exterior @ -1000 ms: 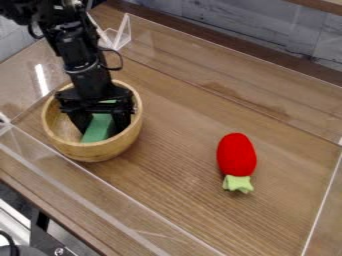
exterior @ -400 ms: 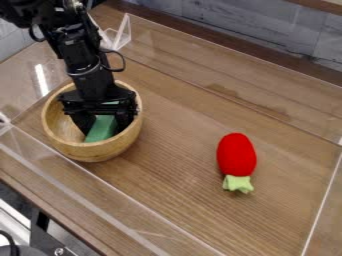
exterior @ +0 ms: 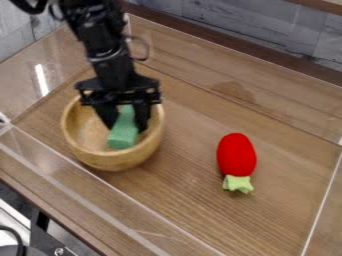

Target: Remove the green object from the brown bowl and put it on the table

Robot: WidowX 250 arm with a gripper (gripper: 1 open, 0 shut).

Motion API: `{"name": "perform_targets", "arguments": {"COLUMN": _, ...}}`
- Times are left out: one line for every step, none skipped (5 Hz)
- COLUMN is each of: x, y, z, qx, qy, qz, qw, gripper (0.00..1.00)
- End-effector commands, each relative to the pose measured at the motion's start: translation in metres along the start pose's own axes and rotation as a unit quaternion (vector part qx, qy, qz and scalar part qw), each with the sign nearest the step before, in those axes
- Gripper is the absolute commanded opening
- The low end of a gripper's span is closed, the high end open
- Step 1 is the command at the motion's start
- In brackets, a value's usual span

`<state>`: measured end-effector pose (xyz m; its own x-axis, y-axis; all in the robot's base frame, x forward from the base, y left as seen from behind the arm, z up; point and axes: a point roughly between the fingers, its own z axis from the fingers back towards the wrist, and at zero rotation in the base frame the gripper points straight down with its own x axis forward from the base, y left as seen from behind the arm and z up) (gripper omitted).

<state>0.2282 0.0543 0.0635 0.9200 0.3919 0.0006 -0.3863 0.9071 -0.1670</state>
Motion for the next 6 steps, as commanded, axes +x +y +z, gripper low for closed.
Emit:
{"name": "perform_targets", "arguments": {"x": 0.002, "y": -0.017, "z": 0.004, "qx": 0.003, "qy": -0.018, "qz": -0.046, "qw": 0.9988, "gripper": 0.0}}
{"name": "perform_targets", "arguments": {"x": -0.002, "y": -0.028, "z": -0.005, "qx": 0.005, "qy": -0.012, "qz": -0.082, "qw": 0.9966, "gripper": 0.0}}
{"name": "perform_targets", "arguments": {"x": -0.012, "y": -0.03, "z": -0.014, "qx": 0.008, "qy": -0.015, "qz": -0.069, "qw": 0.9975, "gripper": 0.0}}
{"name": "perform_targets", "arguments": {"x": -0.019, "y": -0.031, "z": -0.021, "qx": 0.012, "qy": -0.02, "qz": -0.043, "qw": 0.9988, "gripper": 0.0}}
{"name": "perform_targets", "arguments": {"x": -0.015, "y": -0.027, "z": -0.032, "qx": 0.015, "qy": -0.021, "qz": -0.035, "qw": 0.999, "gripper": 0.0}}
{"name": "perform_targets", "arguments": {"x": -0.012, "y": -0.022, "z": -0.041, "qx": 0.018, "qy": -0.022, "qz": -0.029, "qw": 0.9992, "gripper": 0.0}}
